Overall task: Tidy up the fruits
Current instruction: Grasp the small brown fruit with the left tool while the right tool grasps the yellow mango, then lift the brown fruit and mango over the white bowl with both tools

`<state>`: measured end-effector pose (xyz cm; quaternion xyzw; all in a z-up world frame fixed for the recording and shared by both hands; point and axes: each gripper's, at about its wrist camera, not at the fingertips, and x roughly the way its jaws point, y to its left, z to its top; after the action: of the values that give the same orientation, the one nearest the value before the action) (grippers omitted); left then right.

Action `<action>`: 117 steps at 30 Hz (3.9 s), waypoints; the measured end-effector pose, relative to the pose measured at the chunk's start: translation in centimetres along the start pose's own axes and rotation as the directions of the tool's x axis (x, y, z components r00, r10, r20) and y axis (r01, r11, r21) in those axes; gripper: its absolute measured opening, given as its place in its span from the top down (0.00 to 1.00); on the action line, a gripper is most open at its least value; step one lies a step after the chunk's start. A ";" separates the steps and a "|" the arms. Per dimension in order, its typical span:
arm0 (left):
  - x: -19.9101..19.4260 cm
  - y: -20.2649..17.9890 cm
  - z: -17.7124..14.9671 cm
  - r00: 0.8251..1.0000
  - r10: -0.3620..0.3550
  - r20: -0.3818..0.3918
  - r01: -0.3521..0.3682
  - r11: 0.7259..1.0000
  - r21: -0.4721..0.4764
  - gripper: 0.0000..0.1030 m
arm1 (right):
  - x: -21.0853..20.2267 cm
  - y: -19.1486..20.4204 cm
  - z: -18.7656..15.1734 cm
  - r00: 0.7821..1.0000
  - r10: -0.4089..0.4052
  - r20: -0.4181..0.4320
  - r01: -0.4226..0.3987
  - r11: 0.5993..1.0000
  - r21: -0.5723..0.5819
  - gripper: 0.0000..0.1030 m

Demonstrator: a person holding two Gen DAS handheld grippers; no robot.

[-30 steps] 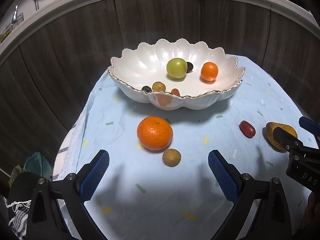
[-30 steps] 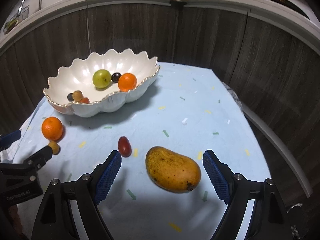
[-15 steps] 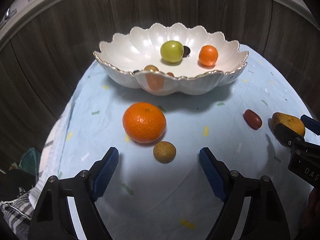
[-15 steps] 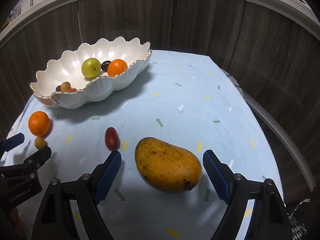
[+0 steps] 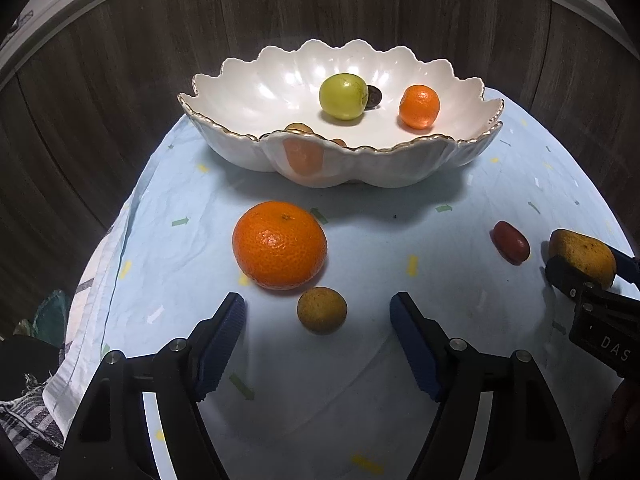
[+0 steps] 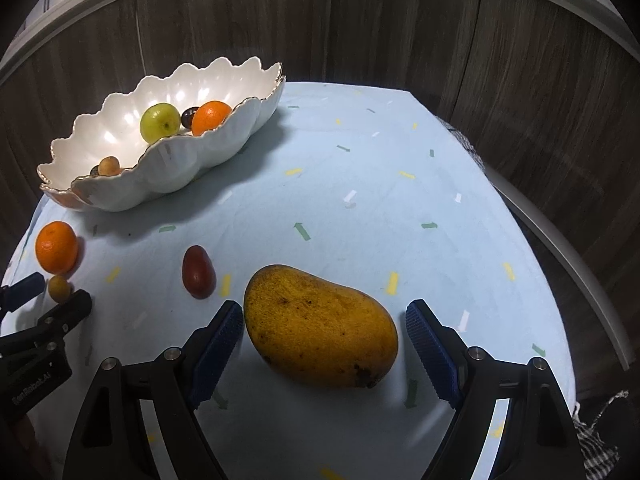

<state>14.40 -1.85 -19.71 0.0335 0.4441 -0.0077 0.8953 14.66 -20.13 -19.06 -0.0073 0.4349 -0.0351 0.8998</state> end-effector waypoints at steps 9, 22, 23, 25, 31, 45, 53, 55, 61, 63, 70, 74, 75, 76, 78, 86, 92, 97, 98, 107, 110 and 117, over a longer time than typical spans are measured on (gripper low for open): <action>0.0 0.2 0.2 1.000 -0.022 0.013 0.022 1.000 -0.013 0.52 | 0.2 0.0 0.1 1.000 0.024 -0.002 -0.024 1.000 0.005 0.29; -0.2 -0.1 -0.1 0.999 -0.023 0.027 0.023 1.000 0.009 0.77 | 0.0 0.0 0.1 1.000 0.028 0.000 -0.028 1.000 0.000 0.35; -0.3 -0.1 -0.1 0.999 -0.022 0.027 0.022 1.000 0.011 0.77 | -0.1 0.0 0.1 1.000 0.029 -0.001 -0.029 1.000 0.000 0.35; -0.3 -0.1 -0.1 0.999 -0.022 0.025 0.022 1.000 0.011 0.77 | -0.1 0.0 0.1 0.999 0.032 -0.003 -0.032 0.999 0.001 0.35; -0.9 -0.1 -0.2 0.999 -0.020 0.038 0.019 1.000 0.015 0.77 | -0.8 0.3 0.2 0.999 0.043 0.012 -0.043 0.999 -0.010 0.36; -3.1 -0.5 -0.4 0.997 -0.016 0.082 0.012 0.999 0.050 0.77 | -2.8 0.3 0.4 0.997 0.042 0.072 -0.040 0.999 -0.023 0.36; -3.9 -0.5 -0.1 0.996 -0.024 0.088 0.019 0.998 0.058 0.78 | -4.0 0.3 0.7 0.994 0.053 0.095 -0.052 0.999 -0.018 0.36; -4.1 -0.6 -0.1 0.996 -0.024 0.090 0.018 0.998 0.061 0.78 | -4.3 0.4 0.7 0.994 0.055 0.098 -0.054 0.998 -0.017 0.36; -5.1 -0.5 0.3 0.993 -0.028 0.111 0.021 0.998 0.060 0.78 | -5.3 0.5 1.0 0.992 0.063 0.112 -0.062 0.998 -0.016 0.36; -5.6 -0.4 0.5 0.992 -0.029 0.120 0.022 0.998 0.055 0.78 | -5.7 0.5 1.1 0.991 0.067 0.117 -0.066 0.998 -0.015 0.36; -6.8 0.0 1.3 0.989 -0.039 0.143 0.033 0.998 0.044 0.78 | -7.0 1.1 2.1 0.987 0.080 0.143 -0.077 0.997 -0.024 0.36; -7.4 0.2 1.9 0.987 -0.044 0.154 0.039 0.999 0.038 0.77 | -7.5 1.1 2.7 0.985 0.085 0.153 -0.082 0.996 -0.026 0.36; -7.5 0.3 2.1 0.986 -0.044 0.159 0.039 0.999 0.035 0.77 | -7.5 1.2 2.8 0.984 0.086 0.155 -0.083 0.996 -0.026 0.36; -7.7 0.4 2.3 0.986 -0.043 0.163 0.038 0.999 0.033 0.77 | -7.6 1.2 2.9 0.984 0.087 0.157 -0.084 0.996 -0.027 0.36; -8.0 0.6 2.7 0.985 -0.043 0.169 0.039 0.999 0.031 0.77 | -7.8 1.4 3.3 0.982 0.092 0.163 -0.088 0.996 -0.031 0.36; -8.8 1.7 4.4 0.980 -0.037 0.198 0.036 0.999 0.010 0.77 | -8.3 2.6 5.1 0.976 0.119 0.185 -0.112 0.992 -0.050 0.36; -9.0 2.5 5.9 0.976 -0.032 0.214 0.031 0.999 0.007 0.77 | -8.5 3.3 6.8 0.970 0.130 0.206 -0.120 0.991 -0.063 0.36; -9.0 2.9 7.1 0.974 -0.031 0.225 0.030 1.000 0.006 0.77 | -8.9 3.8 8.3 0.963 0.135 0.234 -0.120 0.990 -0.073 0.36; -9.0 3.0 7.4 0.974 -0.031 0.226 0.031 1.000 0.007 0.77 | -8.9 3.9 8.6 0.962 0.135 0.238 -0.121 0.990 -0.074 0.36; -8.9 3.5 9.4 0.969 -0.031 0.247 0.031 1.000 0.003 0.77 | -8.8 4.5 10.9 0.954 0.144 0.264 -0.130 0.989 -0.070 0.36; -8.7 3.7 10.2 0.967 -0.029 0.252 0.031 1.000 -0.003 0.77 | -8.5 4.6 11.7 0.953 0.146 0.267 -0.133 0.989 -0.067 0.36; -7.7 4.2 11.9 0.967 -0.022 0.256 0.027 1.000 -0.015 0.77 | -7.1 5.0 13.3 0.955 0.150 0.255 -0.141 0.989 -0.051 0.36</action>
<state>19.34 1.40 -6.21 0.0184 0.3255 -0.0188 0.9452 20.99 -14.90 -5.44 0.0057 0.3140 0.0394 0.9486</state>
